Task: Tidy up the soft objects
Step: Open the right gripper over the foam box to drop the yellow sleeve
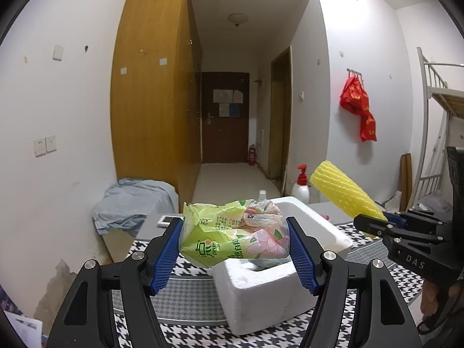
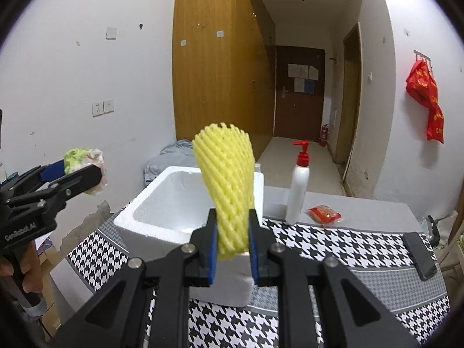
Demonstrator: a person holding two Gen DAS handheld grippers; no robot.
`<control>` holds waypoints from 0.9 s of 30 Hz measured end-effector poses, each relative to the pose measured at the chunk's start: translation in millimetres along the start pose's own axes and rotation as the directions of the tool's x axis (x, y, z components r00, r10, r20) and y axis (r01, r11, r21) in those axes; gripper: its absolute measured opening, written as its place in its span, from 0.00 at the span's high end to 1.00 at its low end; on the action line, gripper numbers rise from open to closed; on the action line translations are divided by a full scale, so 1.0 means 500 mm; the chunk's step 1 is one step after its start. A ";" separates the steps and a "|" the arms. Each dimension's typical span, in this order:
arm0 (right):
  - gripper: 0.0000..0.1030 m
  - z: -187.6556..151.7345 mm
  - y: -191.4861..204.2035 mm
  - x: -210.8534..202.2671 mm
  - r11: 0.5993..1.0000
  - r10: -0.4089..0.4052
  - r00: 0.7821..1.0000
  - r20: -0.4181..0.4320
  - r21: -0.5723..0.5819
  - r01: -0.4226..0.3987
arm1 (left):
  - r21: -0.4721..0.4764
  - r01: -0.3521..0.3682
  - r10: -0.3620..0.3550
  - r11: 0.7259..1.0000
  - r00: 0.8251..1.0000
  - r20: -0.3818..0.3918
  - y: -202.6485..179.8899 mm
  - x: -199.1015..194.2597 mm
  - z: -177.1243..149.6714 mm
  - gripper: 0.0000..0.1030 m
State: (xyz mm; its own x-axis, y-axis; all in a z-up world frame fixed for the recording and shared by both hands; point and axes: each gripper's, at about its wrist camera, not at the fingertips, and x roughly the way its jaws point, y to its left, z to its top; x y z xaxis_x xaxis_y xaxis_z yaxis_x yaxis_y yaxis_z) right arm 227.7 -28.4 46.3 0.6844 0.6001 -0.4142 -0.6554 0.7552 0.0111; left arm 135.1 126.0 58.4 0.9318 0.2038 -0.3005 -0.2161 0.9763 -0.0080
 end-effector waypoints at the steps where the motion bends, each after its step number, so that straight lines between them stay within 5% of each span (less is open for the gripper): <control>1: 0.79 0.001 0.000 0.005 1.000 0.003 1.000 -0.001 0.001 -0.003 | -0.001 -0.003 0.003 1.000 1.000 -0.002 0.003 0.001 -0.001 0.31; 27: 0.79 0.034 0.021 0.102 1.000 0.023 0.998 -0.055 -0.017 -0.024 | -0.020 -0.040 0.040 0.999 0.999 0.005 0.028 -0.036 -0.025 0.31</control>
State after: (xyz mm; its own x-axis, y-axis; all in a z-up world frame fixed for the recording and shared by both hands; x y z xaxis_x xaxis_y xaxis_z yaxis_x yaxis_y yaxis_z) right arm 261.5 14.6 40.7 0.6504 0.6021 -0.4631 -0.6773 0.7357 0.0054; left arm 111.7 135.4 51.8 0.9238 0.2429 -0.2960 -0.2587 0.9658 -0.0148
